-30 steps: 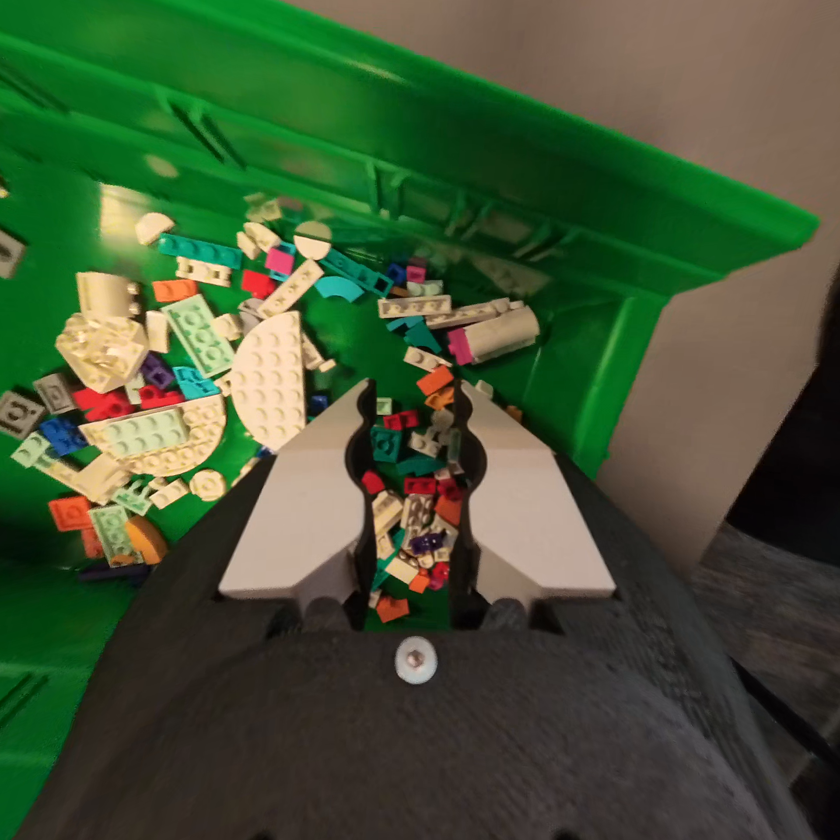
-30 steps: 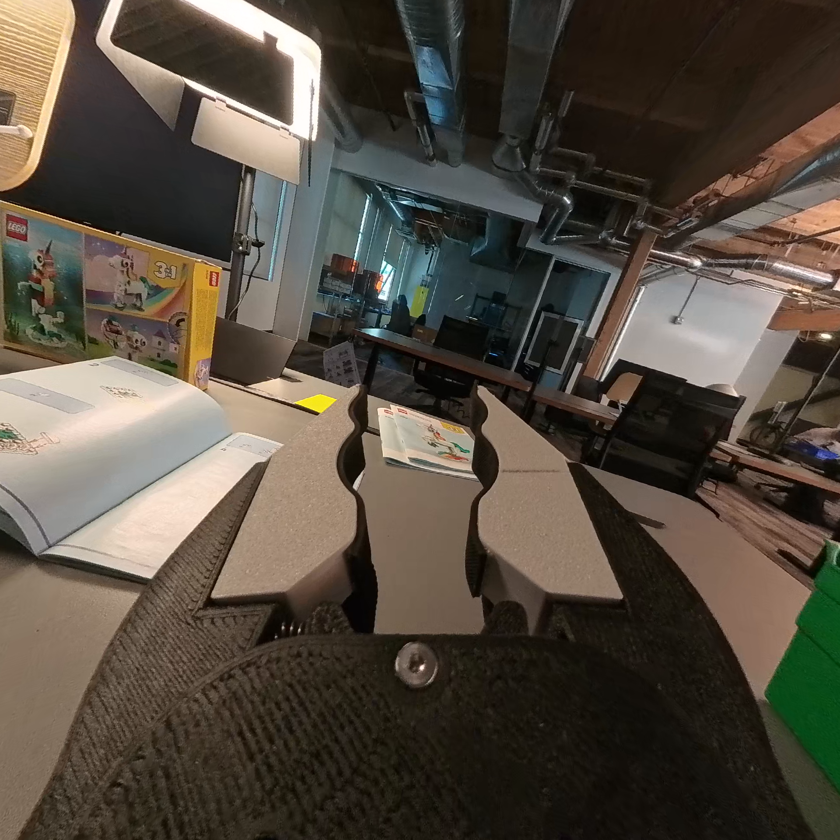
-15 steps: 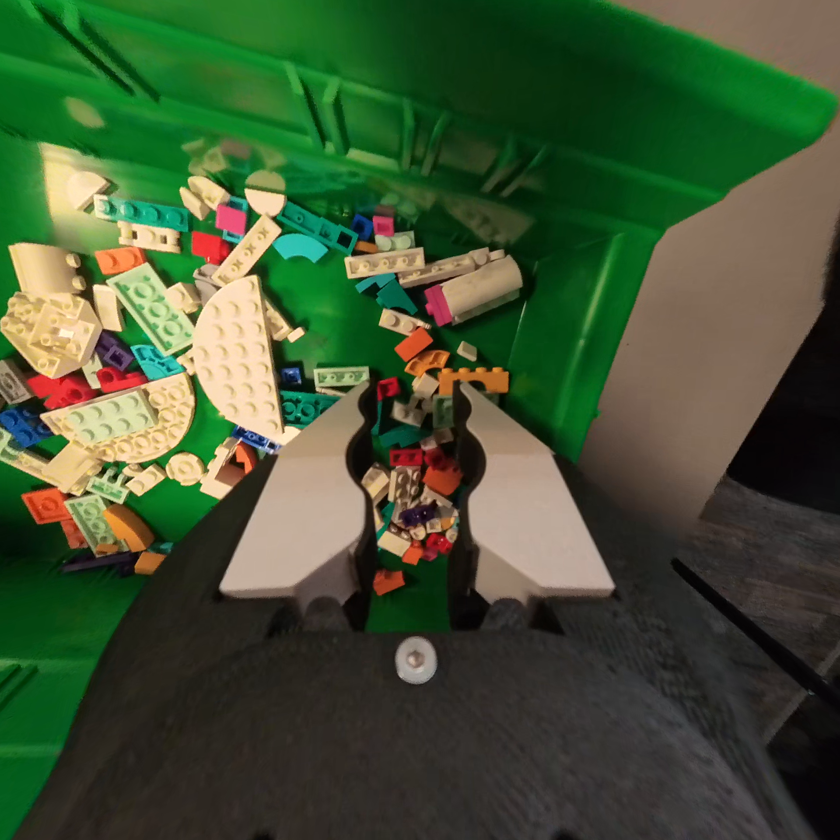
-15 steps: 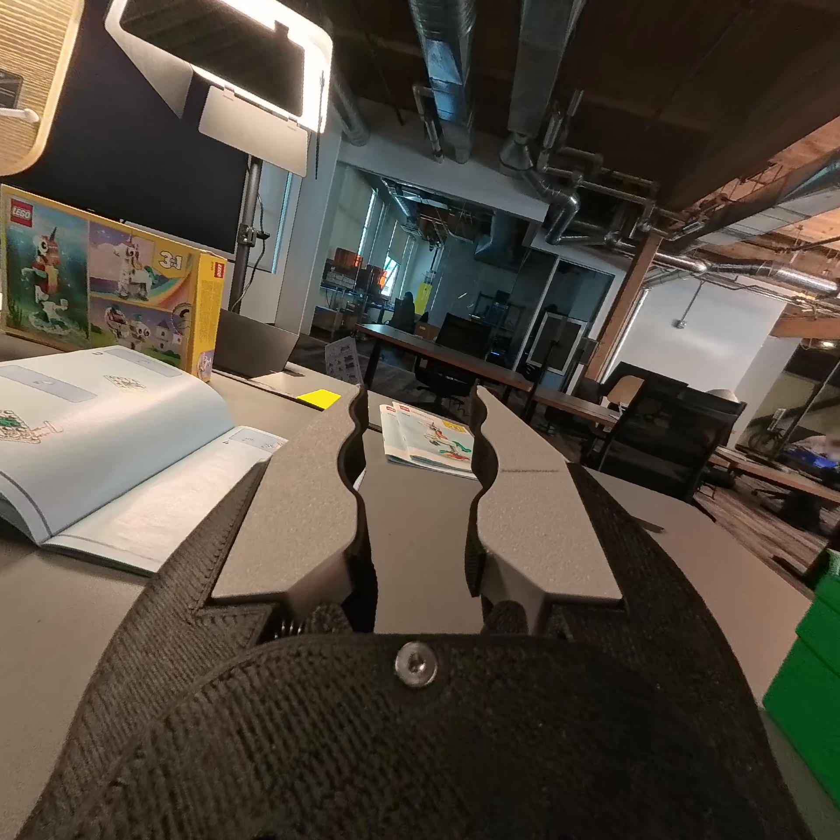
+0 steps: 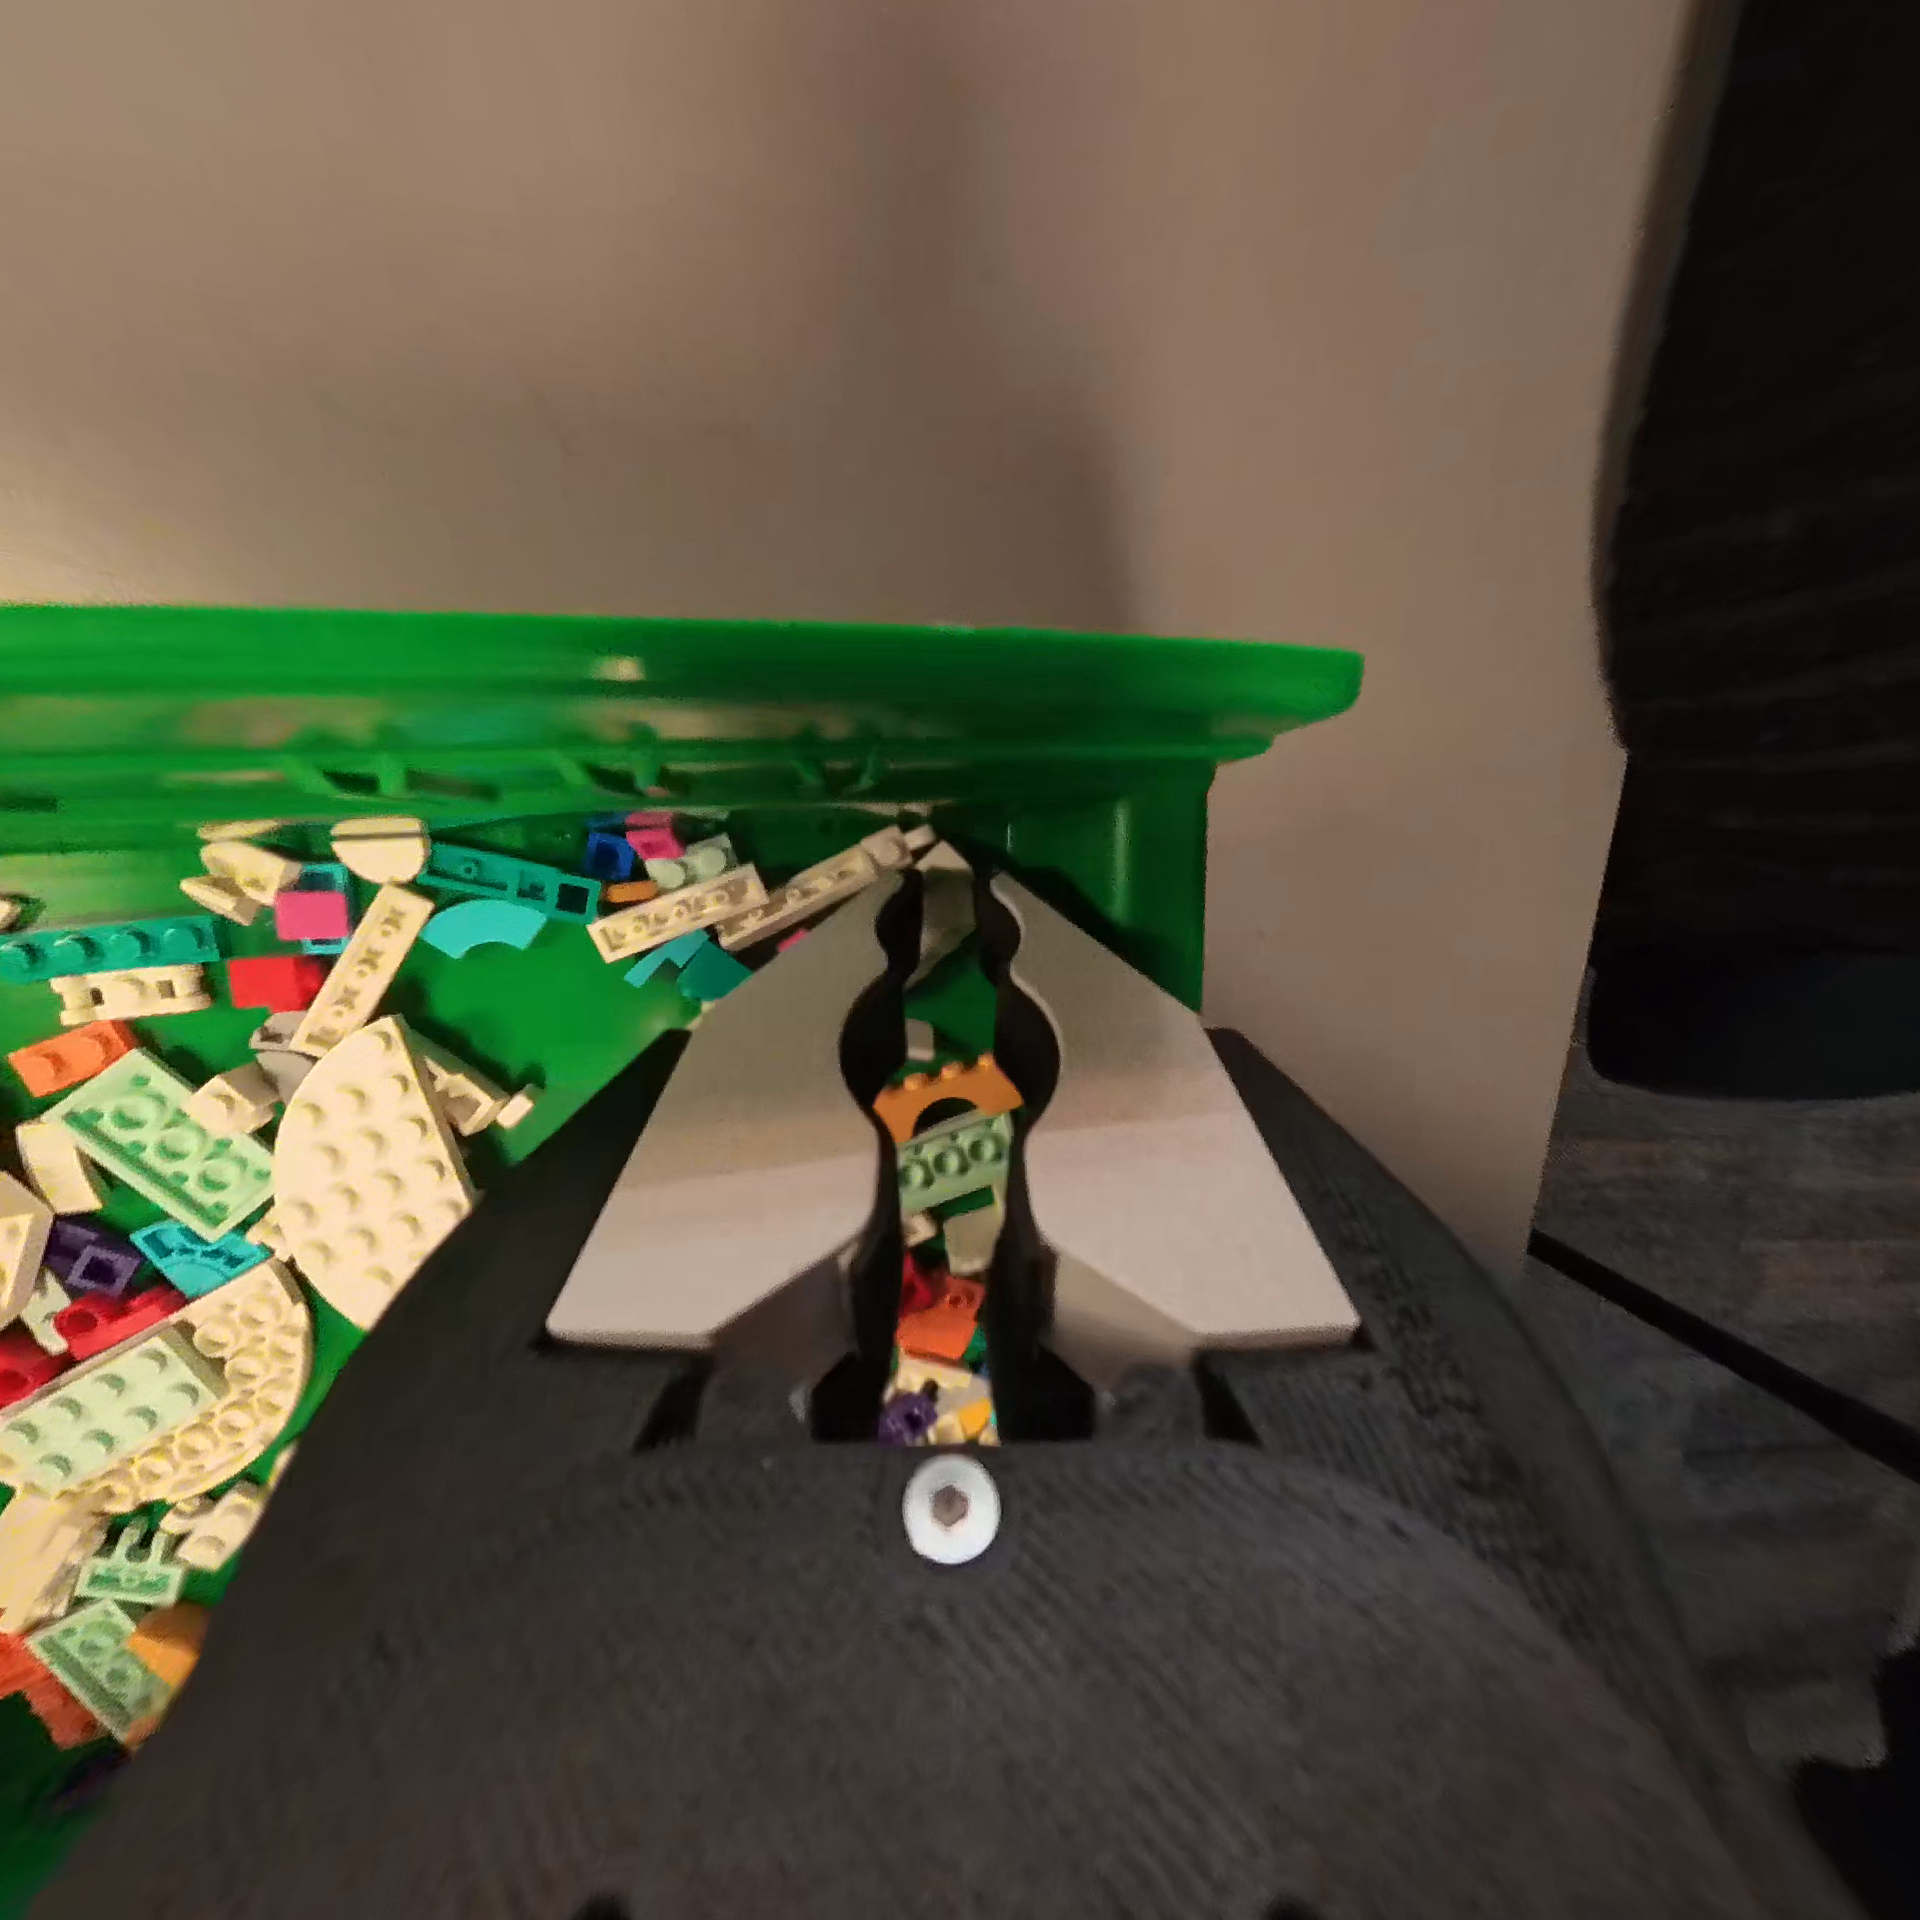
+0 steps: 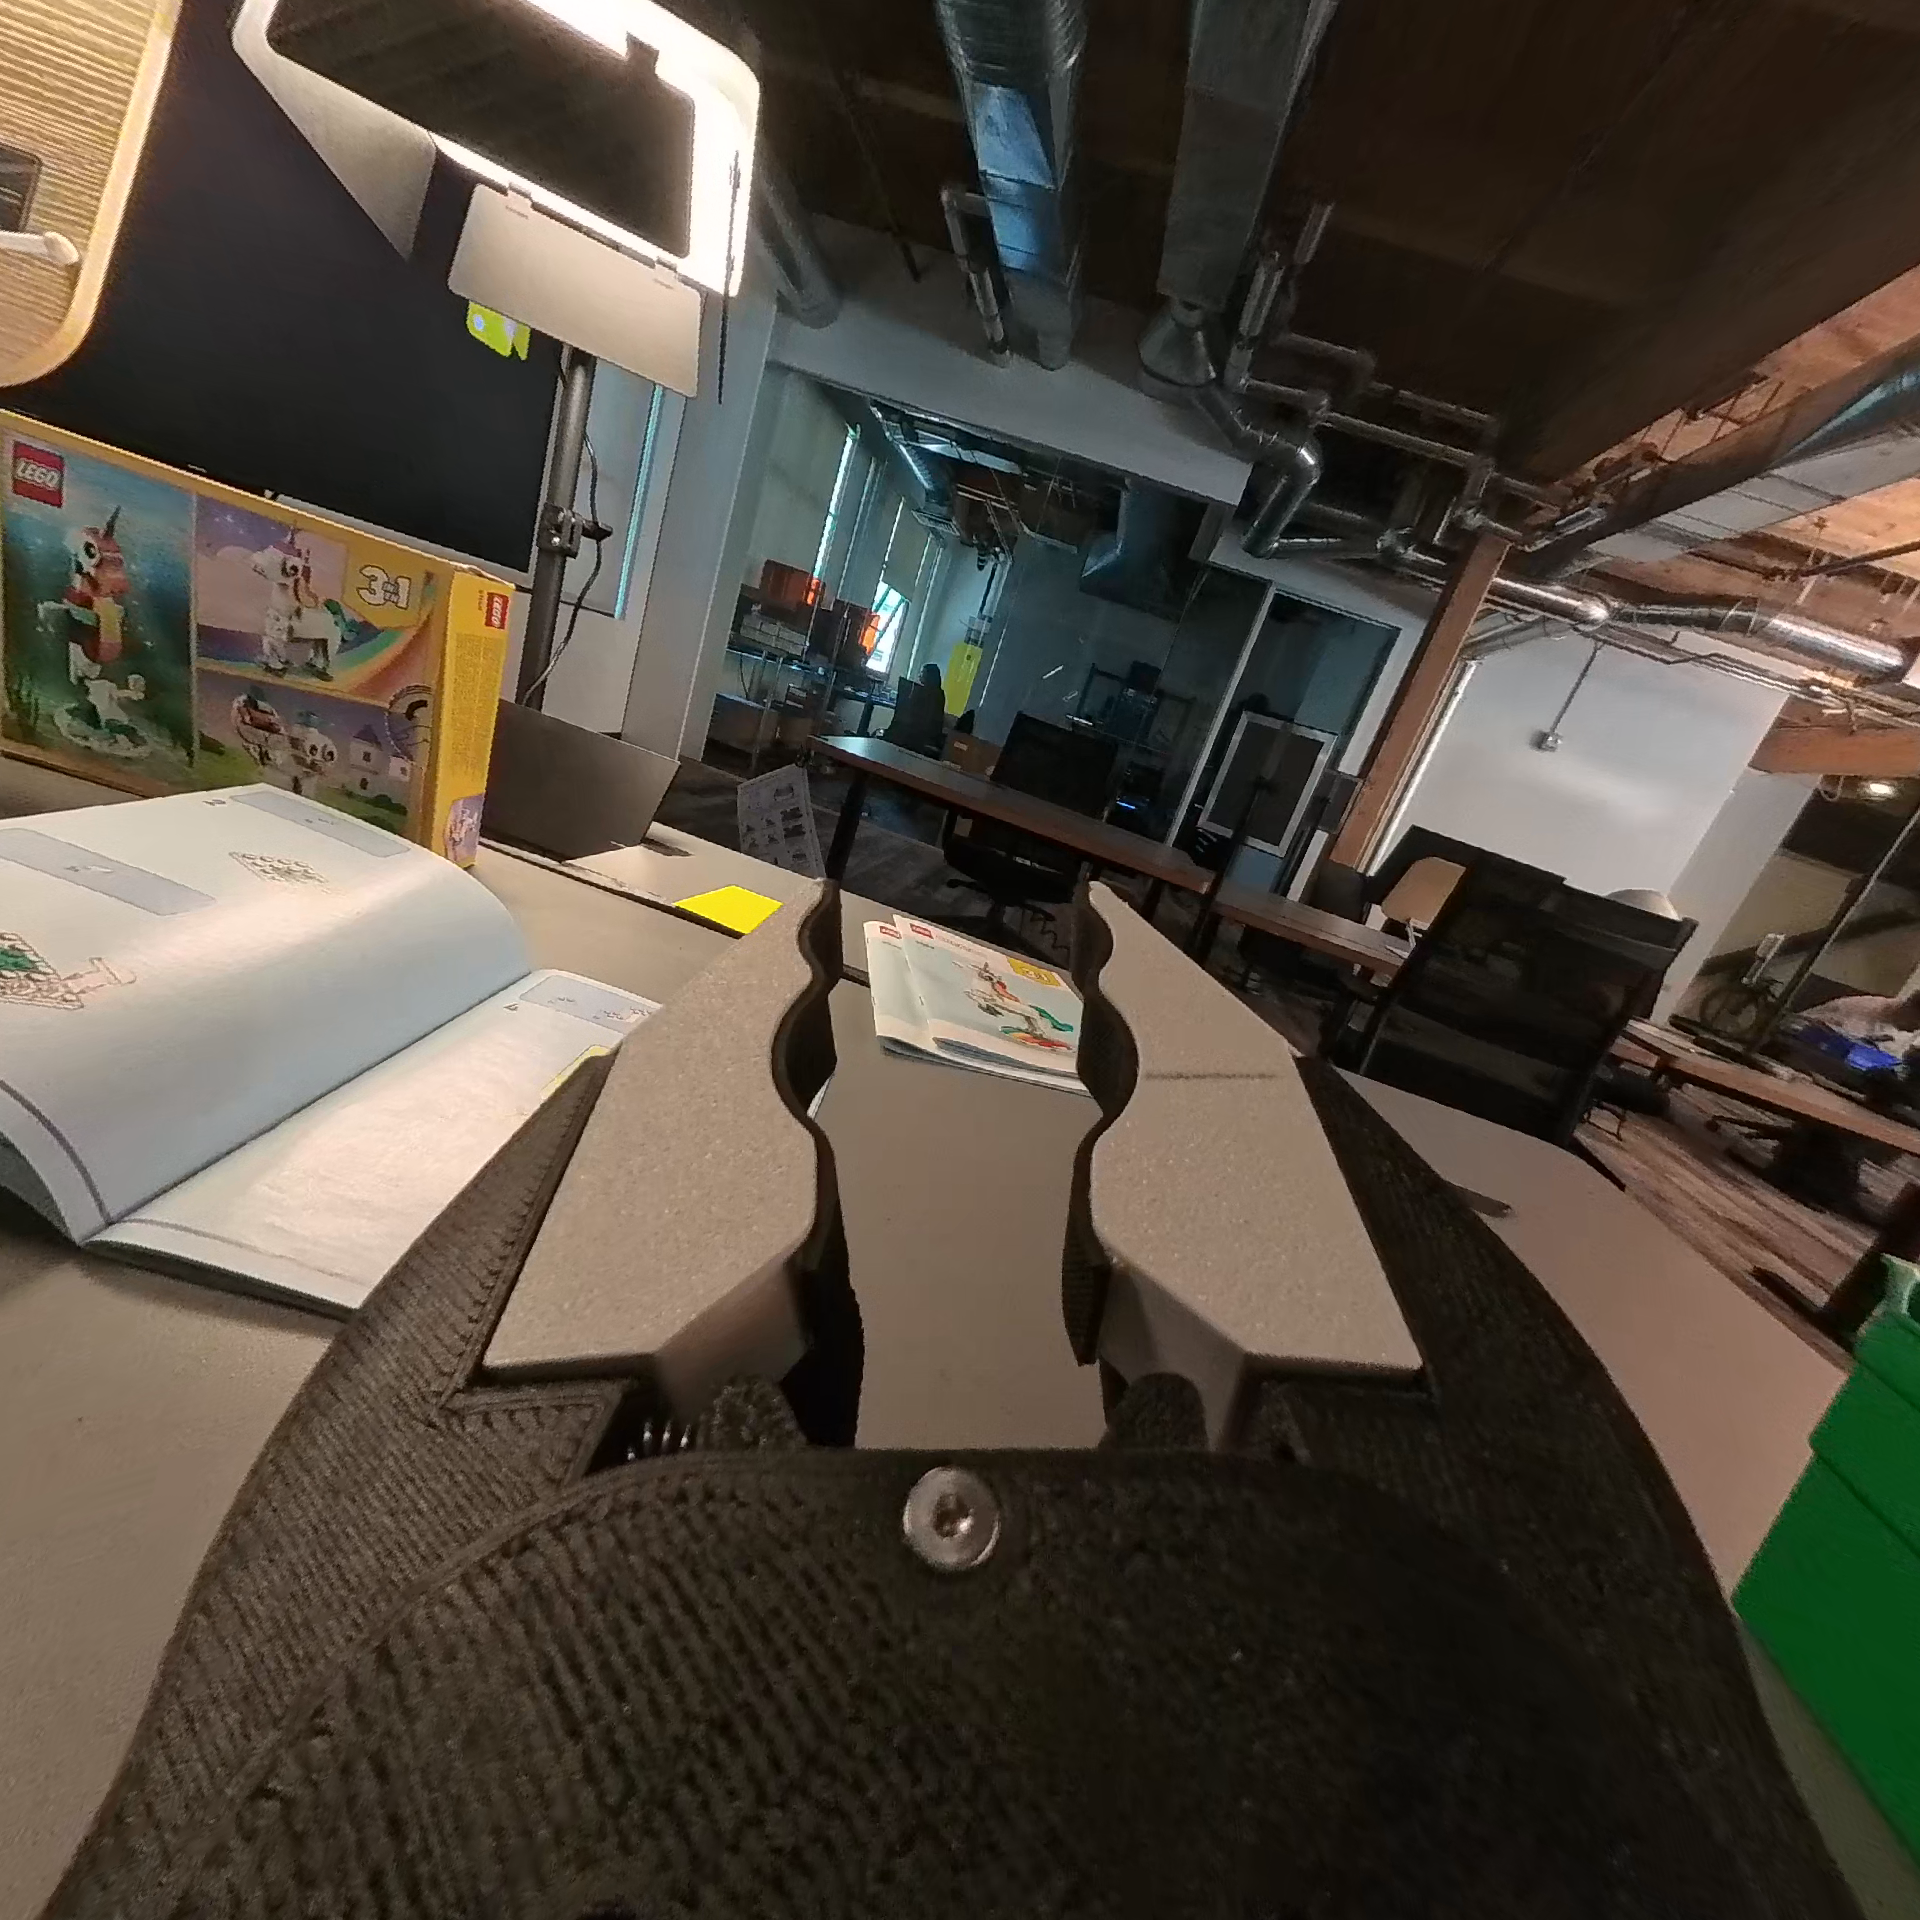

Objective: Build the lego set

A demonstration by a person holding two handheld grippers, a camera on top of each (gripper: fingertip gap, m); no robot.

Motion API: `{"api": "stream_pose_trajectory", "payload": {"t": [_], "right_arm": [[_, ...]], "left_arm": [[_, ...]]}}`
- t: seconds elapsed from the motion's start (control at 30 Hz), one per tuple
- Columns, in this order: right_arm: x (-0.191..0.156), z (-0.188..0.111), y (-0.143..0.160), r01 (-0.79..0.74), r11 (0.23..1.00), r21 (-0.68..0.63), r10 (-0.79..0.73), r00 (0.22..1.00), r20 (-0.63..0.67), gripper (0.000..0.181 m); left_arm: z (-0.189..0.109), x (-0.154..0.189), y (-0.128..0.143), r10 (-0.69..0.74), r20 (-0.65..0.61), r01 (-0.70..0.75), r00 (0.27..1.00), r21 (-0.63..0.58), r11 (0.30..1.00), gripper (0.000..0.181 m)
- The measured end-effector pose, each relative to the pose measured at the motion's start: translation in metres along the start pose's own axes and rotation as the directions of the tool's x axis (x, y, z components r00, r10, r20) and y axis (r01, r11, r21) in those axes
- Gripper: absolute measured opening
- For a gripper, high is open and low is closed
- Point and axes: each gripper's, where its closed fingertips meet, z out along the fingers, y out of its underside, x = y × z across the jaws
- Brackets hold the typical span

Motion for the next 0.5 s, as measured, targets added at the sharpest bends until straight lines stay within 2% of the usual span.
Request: {"api": "stream_pose_trajectory", "payload": {"t": [0.13, 0.23, 0.33, 0.43, 0.5], "right_arm": [[0.0, 0.0, 0.0, 0.0, 1.0, 0.0, 0.0, 1.0, 0.0, 0.043], [0.0, 0.0, 0.0, -0.002, 1.0, 0.001, 0.002, 1.0, -0.001, 0.043], [0.001, -0.001, 0.0, -0.006, 1.0, 0.002, 0.006, 1.0, -0.005, 0.043], [0.002, -0.001, 0.0, -0.007, 1.0, 0.003, 0.007, 1.0, -0.006, 0.043], [0.001, -0.001, 0.0, -0.006, 1.0, 0.003, 0.006, 1.0, -0.005, 0.043]], "left_arm": [[-0.006, 0.003, 0.017, -0.034, -0.028, 0.031, 0.999, -0.101, 0.994, 0.007], [-0.012, -0.002, 0.025, -0.021, 0.008, 0.022, 1.0, -0.15, 0.988, 0.003], [-0.017, -0.01, 0.022, -0.02, 0.064, 0.027, 0.998, -0.118, 0.993, 0.004], [-0.021, -0.021, 0.01, -0.029, 0.116, 0.033, 0.993, -0.026, 0.999, 0.011], [-0.019, -0.024, 0.008, -0.03, 0.131, 0.032, 0.991, -0.013, 0.999, 0.017]]}}
